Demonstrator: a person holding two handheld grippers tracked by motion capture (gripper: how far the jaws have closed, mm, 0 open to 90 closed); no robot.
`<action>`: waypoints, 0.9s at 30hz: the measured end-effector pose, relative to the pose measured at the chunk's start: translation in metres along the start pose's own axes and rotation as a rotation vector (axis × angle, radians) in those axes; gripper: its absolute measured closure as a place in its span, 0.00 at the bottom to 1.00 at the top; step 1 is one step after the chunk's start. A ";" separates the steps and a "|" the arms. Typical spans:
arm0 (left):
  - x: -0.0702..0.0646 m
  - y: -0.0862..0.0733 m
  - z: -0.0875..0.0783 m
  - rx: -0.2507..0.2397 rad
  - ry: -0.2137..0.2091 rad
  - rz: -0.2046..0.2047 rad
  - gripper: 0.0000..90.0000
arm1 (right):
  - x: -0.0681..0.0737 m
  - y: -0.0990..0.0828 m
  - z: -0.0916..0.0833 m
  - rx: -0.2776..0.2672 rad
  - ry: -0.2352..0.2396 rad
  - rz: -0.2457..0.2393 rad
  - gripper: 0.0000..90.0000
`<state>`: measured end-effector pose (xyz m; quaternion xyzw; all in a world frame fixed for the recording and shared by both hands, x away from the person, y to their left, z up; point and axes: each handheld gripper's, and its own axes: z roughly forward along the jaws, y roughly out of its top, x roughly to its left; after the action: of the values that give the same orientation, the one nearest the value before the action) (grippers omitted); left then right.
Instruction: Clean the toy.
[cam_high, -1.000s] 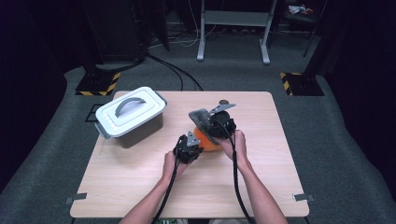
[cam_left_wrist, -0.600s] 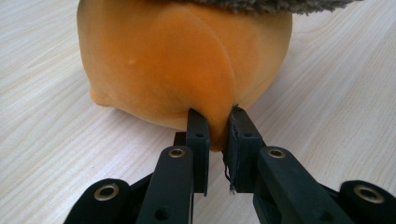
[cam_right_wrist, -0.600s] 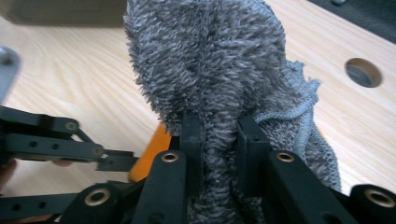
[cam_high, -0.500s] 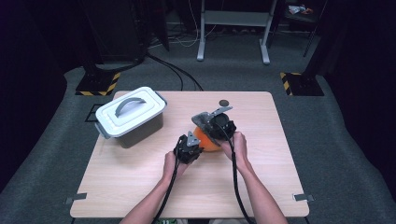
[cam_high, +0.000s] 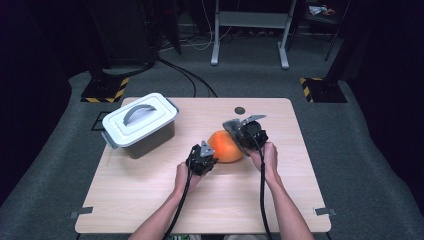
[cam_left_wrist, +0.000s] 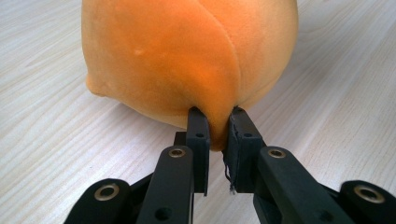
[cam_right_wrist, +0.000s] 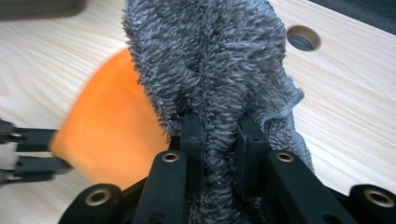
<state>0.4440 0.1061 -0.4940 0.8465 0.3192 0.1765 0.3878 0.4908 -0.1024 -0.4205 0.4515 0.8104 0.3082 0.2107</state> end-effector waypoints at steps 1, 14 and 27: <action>0.000 0.000 0.000 0.001 -0.001 -0.004 0.90 | -0.003 -0.002 0.001 0.004 -0.004 0.007 0.85; 0.003 -0.002 0.001 0.004 0.011 -0.014 0.90 | -0.036 -0.034 0.027 0.094 -0.028 0.103 0.85; 0.004 -0.002 0.001 -0.001 0.014 -0.010 0.90 | -0.041 -0.031 0.004 0.053 -0.050 0.102 0.84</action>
<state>0.4467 0.1095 -0.4957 0.8436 0.3260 0.1804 0.3868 0.4957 -0.1486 -0.4423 0.5053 0.7886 0.2858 0.2028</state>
